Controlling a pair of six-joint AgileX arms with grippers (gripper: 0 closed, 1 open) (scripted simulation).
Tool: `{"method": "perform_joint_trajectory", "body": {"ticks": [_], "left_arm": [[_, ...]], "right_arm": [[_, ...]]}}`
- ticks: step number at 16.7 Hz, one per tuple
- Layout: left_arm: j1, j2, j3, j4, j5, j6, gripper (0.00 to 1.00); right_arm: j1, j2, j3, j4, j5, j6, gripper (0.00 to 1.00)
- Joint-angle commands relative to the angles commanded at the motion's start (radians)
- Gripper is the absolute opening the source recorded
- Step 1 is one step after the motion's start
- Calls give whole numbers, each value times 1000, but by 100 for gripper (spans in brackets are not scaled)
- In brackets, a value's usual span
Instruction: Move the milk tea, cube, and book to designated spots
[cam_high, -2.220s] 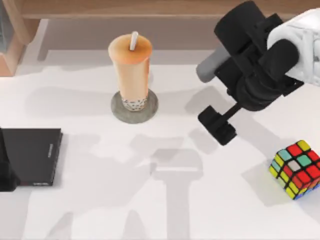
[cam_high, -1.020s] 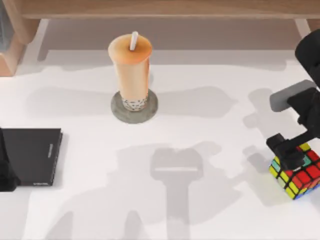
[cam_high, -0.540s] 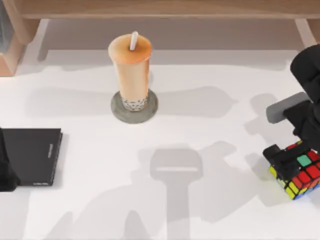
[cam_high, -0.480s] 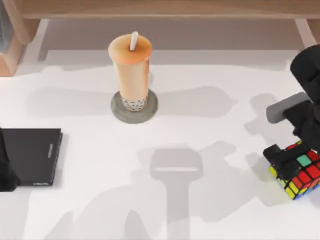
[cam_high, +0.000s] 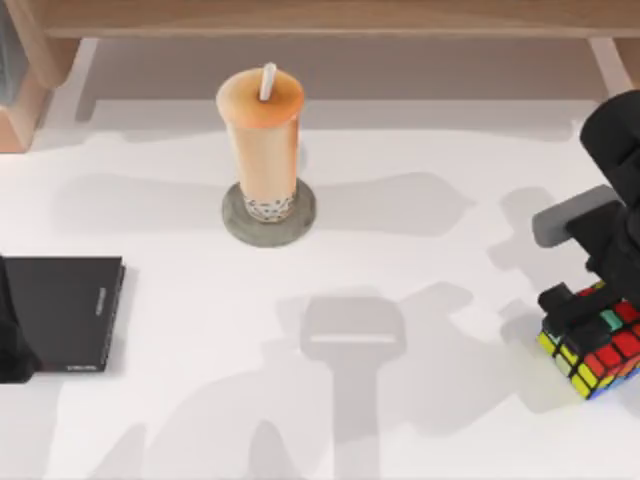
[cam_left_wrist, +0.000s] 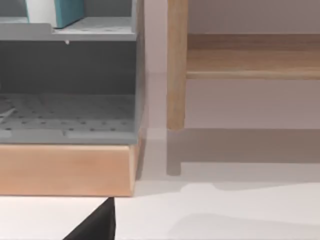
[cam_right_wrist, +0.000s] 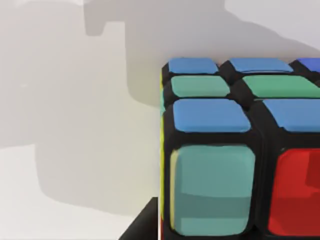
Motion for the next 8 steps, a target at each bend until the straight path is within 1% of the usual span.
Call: {"method": "perform_joint_trajectory", "body": {"ticks": [4, 5, 8], "left_arm": [[0, 0, 0, 0, 0, 0, 100], [0, 0, 0, 0, 0, 0, 100], [0, 0, 0, 0, 0, 0, 100]], "right_arm": [[0, 0, 0, 0, 0, 0, 2], [0, 0, 0, 0, 0, 0, 0], [0, 0, 0, 0, 0, 0, 0]]}}
